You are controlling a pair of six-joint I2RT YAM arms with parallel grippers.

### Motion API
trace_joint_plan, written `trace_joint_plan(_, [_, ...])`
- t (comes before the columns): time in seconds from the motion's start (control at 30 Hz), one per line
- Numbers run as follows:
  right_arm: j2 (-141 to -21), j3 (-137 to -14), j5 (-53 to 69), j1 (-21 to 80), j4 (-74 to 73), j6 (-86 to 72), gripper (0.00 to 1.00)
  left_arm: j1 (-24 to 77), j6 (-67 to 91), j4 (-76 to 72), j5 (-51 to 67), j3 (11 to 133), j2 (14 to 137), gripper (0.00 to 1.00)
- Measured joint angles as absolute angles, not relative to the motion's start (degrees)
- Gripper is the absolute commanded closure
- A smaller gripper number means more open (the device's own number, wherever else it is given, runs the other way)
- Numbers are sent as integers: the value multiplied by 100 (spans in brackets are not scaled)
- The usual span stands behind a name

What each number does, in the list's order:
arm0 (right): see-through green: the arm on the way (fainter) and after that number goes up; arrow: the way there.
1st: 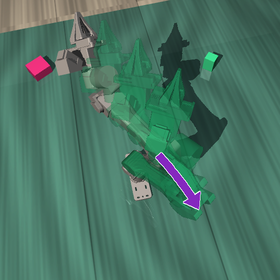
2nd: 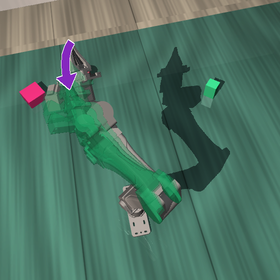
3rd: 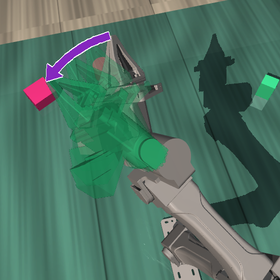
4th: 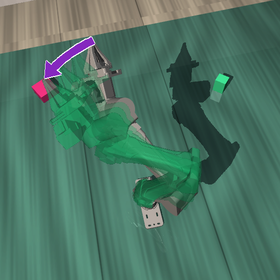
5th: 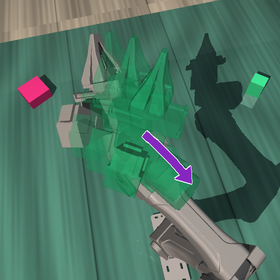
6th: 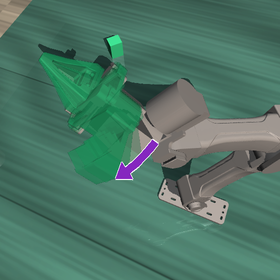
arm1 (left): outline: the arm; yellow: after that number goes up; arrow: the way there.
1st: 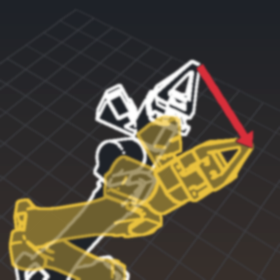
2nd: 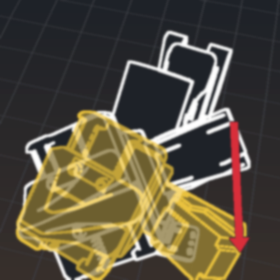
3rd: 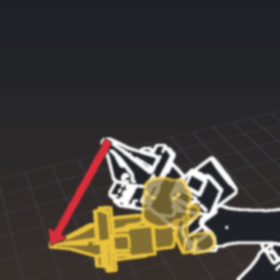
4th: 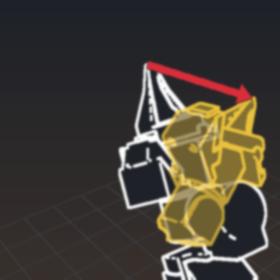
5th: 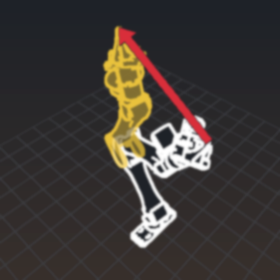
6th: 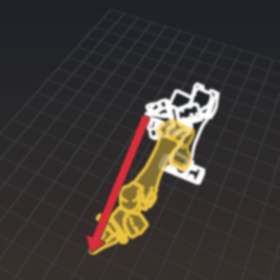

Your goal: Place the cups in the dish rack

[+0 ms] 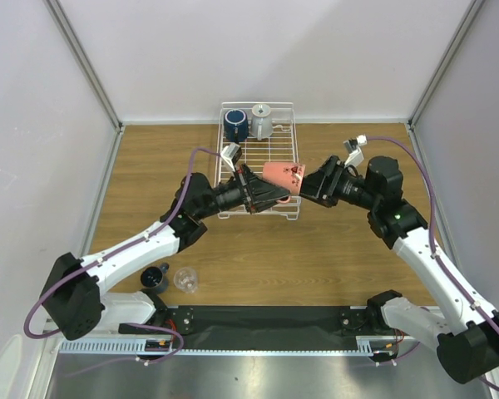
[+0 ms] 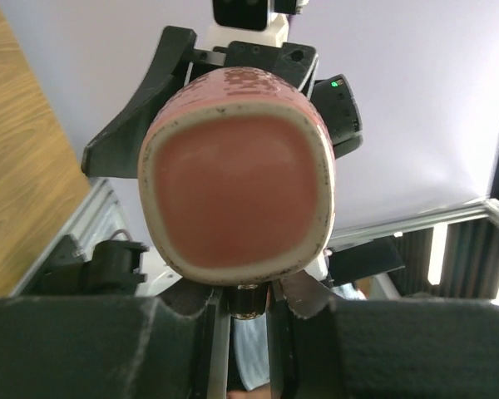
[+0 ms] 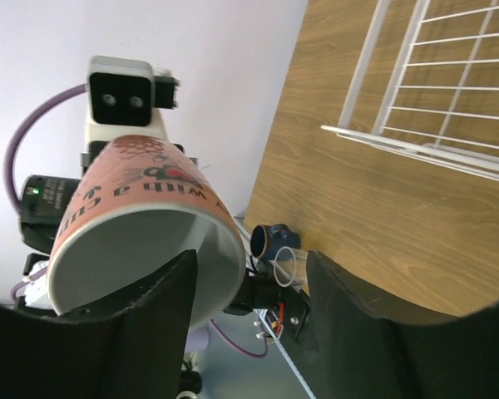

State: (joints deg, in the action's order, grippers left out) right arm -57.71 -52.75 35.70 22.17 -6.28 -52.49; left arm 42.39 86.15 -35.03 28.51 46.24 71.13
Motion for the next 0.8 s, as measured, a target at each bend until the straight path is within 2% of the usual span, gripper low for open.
trace_joint_plan(0.37, [-5068, -5317, 3245, 1914, -2053, -4871, 35, 4257, 6768, -849, 3105, 5981, 7253, 100])
trace_joint_plan(0.57, [-4447, -5345, 3210, 1861, -3232, -4576, 35, 4211, 5699, 266, 2506, 6860, 7450, 100])
trace_joint_plan(0.8, [-4329, -6058, 2956, 1678, -4370, -4147, 35, 4198, 4534, 1498, 1579, 7721, 7848, 100])
